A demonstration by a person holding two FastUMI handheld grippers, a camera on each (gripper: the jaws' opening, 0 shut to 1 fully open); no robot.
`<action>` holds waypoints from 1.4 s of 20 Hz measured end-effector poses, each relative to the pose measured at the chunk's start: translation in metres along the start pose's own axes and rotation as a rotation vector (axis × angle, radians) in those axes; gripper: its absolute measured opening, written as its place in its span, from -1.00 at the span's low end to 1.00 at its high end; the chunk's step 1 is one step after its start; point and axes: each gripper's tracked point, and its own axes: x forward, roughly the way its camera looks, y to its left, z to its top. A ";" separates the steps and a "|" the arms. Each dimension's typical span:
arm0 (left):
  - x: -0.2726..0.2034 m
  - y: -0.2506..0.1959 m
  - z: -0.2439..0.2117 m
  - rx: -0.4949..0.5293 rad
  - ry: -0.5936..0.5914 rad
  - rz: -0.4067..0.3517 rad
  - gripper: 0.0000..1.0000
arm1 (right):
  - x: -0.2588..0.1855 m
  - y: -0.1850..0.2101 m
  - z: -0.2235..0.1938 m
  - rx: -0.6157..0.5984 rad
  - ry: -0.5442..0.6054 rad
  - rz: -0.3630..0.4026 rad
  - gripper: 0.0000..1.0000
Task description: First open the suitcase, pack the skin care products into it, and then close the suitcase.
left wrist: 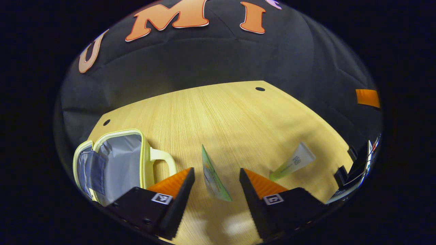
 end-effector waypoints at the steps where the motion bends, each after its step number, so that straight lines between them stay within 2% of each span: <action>1: 0.006 0.001 -0.005 0.003 0.008 -0.001 -0.02 | 0.000 0.001 -0.002 -0.006 0.006 0.002 0.91; 2: 0.004 -0.001 -0.009 -0.005 0.012 0.001 -0.26 | -0.001 0.003 -0.005 -0.010 0.012 0.005 0.91; 4: 0.006 -0.001 -0.004 -0.011 0.002 -0.001 -0.26 | -0.002 0.006 -0.009 -0.016 0.030 0.010 0.91; 5: 0.008 0.001 -0.005 -0.030 0.007 0.001 -0.38 | -0.001 0.008 -0.010 -0.018 0.030 0.012 0.92; 7: 0.006 0.001 -0.007 -0.101 0.023 -0.012 -0.46 | -0.003 0.019 -0.012 -0.042 0.018 0.028 0.92; 10: -0.010 0.004 0.000 -0.146 0.026 -0.032 -0.46 | -0.001 0.041 -0.021 -0.112 0.010 0.073 0.92; 15: -0.048 0.017 0.015 -0.155 0.006 -0.042 -0.45 | 0.022 0.099 -0.049 -0.078 0.092 0.200 0.92; 20: -0.090 0.044 0.018 -0.157 0.000 -0.013 -0.46 | 0.054 0.122 -0.087 -0.157 0.154 0.223 0.90; 24: -0.110 0.073 0.009 -0.155 0.004 0.040 -0.46 | 0.075 0.125 -0.126 -0.202 0.272 0.214 0.81; 25: -0.114 0.080 0.005 -0.162 0.006 0.055 -0.46 | 0.078 0.130 -0.133 -0.203 0.295 0.227 0.58; 26: -0.118 0.088 0.001 -0.172 0.009 0.070 -0.46 | 0.081 0.130 -0.139 -0.214 0.315 0.225 0.58; 28: -0.122 0.098 -0.004 -0.191 0.016 0.091 -0.46 | 0.088 0.127 -0.147 -0.250 0.340 0.210 0.39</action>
